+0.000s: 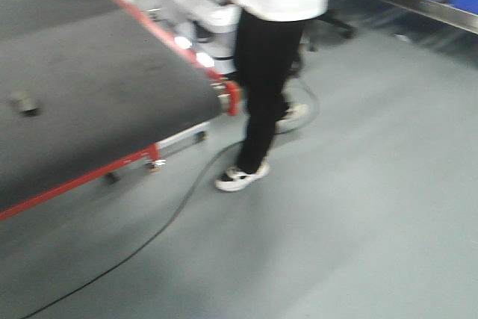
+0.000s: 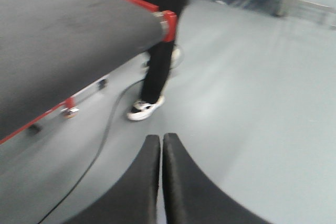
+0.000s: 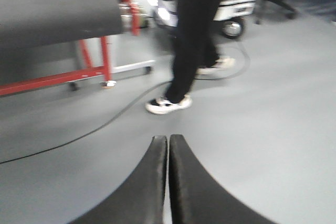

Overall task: Move and align brake pads A on conveyor
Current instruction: 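Turn the base away from the conveyor toward the aisle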

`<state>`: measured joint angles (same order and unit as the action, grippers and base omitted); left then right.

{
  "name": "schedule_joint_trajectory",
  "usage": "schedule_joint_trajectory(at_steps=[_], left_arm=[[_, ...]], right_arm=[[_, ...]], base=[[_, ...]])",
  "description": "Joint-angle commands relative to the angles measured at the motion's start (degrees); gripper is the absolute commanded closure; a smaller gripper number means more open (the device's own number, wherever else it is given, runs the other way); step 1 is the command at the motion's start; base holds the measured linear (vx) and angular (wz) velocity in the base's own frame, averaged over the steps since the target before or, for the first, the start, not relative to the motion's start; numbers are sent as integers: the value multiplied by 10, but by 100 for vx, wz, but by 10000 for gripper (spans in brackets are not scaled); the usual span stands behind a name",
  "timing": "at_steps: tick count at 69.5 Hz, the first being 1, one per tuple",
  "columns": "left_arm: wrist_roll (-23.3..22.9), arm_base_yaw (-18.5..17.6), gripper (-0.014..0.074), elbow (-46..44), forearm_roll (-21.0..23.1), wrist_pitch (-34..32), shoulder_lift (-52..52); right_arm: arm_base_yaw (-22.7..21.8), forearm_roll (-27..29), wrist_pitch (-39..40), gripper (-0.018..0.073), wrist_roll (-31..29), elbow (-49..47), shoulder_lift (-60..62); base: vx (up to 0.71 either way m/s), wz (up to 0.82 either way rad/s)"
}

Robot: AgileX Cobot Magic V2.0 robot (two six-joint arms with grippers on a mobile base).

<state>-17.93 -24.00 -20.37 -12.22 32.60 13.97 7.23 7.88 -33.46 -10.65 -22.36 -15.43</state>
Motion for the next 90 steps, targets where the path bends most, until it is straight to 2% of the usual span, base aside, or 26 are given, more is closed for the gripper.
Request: schedule_joint_trajectory(at_steps=[1, 67, 90], left_arm=[[-2, -2, 603, -14, -3, -40, 5], [-2, -2, 603, -14, -3, -40, 5], [-2, -2, 603, -14, -3, -40, 5]], right_arm=[[0, 1, 40, 566, -4, -15, -5], [0, 2, 40, 566, -4, -15, -5], [0, 2, 40, 566, -4, -15, -5]], base=[[7, -66], [10, -75], [20, -54]])
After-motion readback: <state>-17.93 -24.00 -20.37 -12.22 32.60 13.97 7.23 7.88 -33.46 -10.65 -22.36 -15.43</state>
